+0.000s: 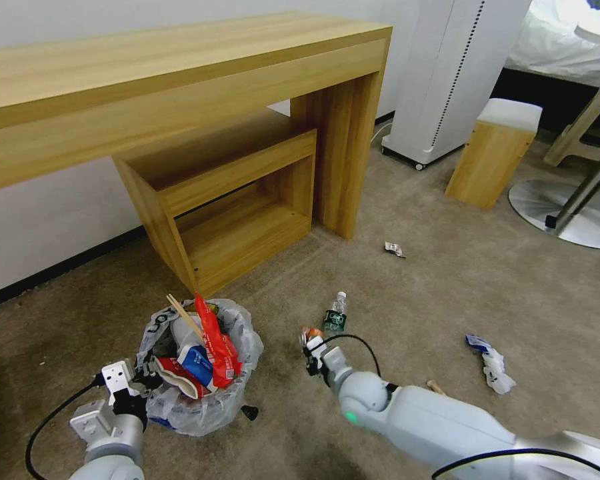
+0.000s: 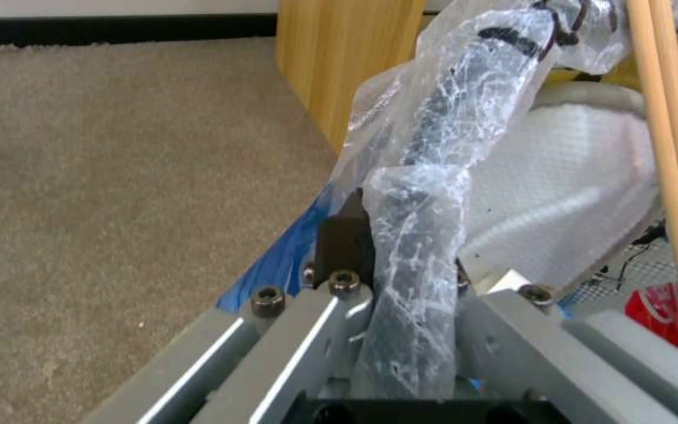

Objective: Pick up the trash bin and place the garbage on the floor into it.

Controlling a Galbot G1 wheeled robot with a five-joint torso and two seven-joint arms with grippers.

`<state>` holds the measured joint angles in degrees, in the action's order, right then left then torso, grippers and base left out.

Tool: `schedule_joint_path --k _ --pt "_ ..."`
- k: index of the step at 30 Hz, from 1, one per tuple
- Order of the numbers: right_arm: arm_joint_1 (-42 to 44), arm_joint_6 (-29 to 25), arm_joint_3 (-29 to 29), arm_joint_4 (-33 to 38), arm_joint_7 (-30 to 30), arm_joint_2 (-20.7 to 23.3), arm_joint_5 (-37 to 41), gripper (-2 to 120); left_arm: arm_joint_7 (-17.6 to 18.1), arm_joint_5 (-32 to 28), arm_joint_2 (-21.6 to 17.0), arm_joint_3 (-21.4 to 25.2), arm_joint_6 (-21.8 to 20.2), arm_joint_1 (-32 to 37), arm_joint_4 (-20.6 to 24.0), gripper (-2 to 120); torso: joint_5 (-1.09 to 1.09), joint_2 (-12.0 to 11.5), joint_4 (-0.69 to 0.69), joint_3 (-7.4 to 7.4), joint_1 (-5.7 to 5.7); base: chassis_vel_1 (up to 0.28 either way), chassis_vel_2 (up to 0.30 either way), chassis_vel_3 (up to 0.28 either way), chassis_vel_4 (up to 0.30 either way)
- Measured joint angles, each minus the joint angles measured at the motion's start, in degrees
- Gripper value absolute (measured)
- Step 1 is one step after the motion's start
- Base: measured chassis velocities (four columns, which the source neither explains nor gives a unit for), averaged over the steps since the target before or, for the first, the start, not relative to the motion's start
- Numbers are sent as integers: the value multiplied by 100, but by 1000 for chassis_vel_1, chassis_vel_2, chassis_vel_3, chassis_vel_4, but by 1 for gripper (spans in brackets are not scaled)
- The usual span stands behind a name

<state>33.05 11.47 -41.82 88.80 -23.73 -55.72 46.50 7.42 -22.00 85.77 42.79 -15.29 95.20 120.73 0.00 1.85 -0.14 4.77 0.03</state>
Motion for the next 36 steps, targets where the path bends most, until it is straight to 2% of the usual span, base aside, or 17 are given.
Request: schedule_joint_path --k 3,8,10,14,16,18,19,23,28,30,32,34,36 --pt "-78 -443 214 530 378 230 -18 10 0 0 -2 0 0 3 9 1 1 0 0 0 0 0 0 0 0" --pt "-261 -921 324 989 841 409 104 10 -1 3 -12 5 0 17 24 1 1 0 0 0 0 0 0 0 0" --pt "-640 -1682 287 1361 1662 544 373 10 0 27 -4 5 -1 48 90 1 0 0 1 0 0 0 0 0 0" --pt "-1091 -2057 -13 1696 2242 525 820 10 3 61 22 -2 -25 69 181 1 0 0 0 0 0 0 0 0 0" --pt "-1233 -2074 -178 1790 2270 496 953 10 7 69 27 -2 -31 72 197 1 0 0 1 -1 0 0 0 0 0" --pt "-1561 -2077 -668 1918 2282 397 1145 10 18 76 42 13 -61 73 259 1 0 0 2 -1 0 0 0 0 0" --pt "-1561 -2077 -668 1918 2282 397 1145 10 18 76 42 13 -61 73 259 1 0 0 2 -1 0 0 0 0 0" --pt "-1850 -1981 -1386 1922 2136 254 1259 10 32 94 80 34 -89 81 359 1 -1 0 1 0 0 0 0 0 0" --pt "-1917 -1840 -1786 1679 1894 -5 1369 10 32 109 112 35 -101 126 479 1 0 0 0 0 0 0 0 0 0" --pt "-1934 -1711 -1978 1458 1714 -301 1482 10 30 125 121 35 -103 168 538 1 -1 0 0 0 0 0 0 0 0" --pt "-1936 -1670 -2009 1416 1660 -376 1521 10 29 126 122 34 -104 174 549 1 0 0 1 0 0 0 0 0 0" --pt "-1939 -1414 -2167 1212 1374 -879 1740 10 26 119 123 46 -108 189 617 1 0 0 1 0 0 0 0 0 0" --pt "-1934 -1178 -2238 1122 1115 -1205 1829 10 27 107 123 65 -109 192 648 1 -2 0 2 0 0 0 0 0 0"
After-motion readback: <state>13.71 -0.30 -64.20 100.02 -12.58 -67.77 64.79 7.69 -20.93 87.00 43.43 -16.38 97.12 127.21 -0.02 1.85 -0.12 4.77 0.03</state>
